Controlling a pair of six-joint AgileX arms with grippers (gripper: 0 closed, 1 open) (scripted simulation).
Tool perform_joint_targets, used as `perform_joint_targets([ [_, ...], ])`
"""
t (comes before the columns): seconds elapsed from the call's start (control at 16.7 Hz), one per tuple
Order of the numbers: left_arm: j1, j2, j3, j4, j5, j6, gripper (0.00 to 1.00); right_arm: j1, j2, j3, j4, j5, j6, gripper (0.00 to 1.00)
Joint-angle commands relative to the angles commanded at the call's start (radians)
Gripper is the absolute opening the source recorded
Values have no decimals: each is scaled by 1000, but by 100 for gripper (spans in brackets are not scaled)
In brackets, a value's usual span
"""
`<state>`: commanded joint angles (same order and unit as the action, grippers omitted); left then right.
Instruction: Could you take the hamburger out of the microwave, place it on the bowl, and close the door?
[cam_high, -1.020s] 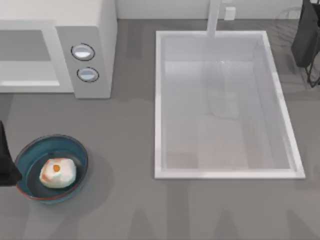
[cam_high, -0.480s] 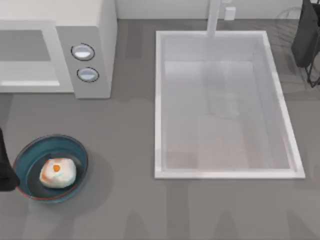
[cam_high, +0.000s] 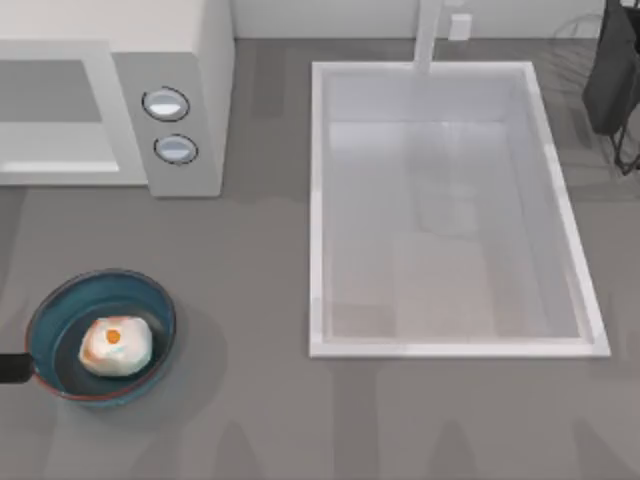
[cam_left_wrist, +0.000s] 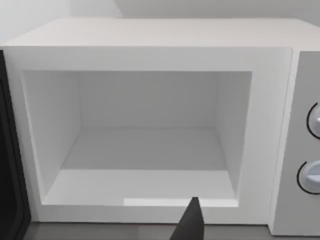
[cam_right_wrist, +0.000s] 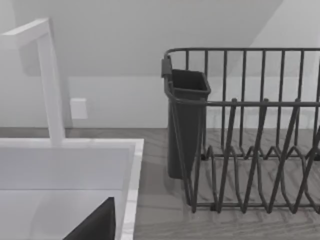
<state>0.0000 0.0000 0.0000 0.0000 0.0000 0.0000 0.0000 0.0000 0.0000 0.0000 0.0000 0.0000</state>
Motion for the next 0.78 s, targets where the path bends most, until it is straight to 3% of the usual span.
perform_joint_targets([
  [0.24,0,0,0,0,0,0,2,0,0,0,0,0,0,100],
  [0.78,0,0,0,0,0,0,0,0,0,0,0,0,0,100],
])
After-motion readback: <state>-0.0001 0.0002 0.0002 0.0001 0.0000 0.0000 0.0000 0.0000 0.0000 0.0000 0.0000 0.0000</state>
